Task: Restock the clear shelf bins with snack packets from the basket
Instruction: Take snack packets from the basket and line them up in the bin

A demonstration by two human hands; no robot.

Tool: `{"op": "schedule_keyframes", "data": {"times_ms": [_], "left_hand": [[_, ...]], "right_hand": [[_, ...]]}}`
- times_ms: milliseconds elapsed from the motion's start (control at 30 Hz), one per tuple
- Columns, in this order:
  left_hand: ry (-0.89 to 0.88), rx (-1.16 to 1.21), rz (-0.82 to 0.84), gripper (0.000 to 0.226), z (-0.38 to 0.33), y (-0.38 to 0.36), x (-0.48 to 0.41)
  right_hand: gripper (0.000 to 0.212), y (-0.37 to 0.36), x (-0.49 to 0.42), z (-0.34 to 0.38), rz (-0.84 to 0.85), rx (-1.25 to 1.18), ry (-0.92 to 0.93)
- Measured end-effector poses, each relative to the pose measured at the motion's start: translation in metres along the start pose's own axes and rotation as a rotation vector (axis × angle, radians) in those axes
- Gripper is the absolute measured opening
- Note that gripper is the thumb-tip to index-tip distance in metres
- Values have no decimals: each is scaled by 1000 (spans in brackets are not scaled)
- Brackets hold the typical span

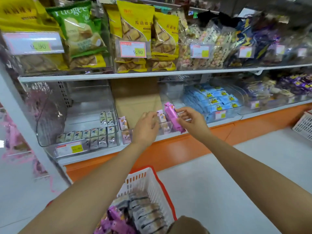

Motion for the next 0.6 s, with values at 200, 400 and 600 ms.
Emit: {"op": "schedule_keyframes", "data": {"times_ms": [200, 400, 600], "left_hand": [[-261, -340, 221, 54, 13, -54, -37], [-346, -569, 286, 65, 48, -98, -64], [-465, -764, 192, 71, 57, -109, -63]], "right_hand": [[21, 38, -65, -61, -157, 147, -101], [22, 30, -125, -106, -124, 264, -158], [20, -7, -152, -137, 83, 473, -255]]}}
Point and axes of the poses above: each hand's wrist, its own x-axis away from the middle knuckle, its own y-axis out of the back of the hand, z = x × y, the point moved 5 cm from there along -x, towards the middle knuckle, and after that the axes turned 14 degrees about x, right-handed, at the moved point
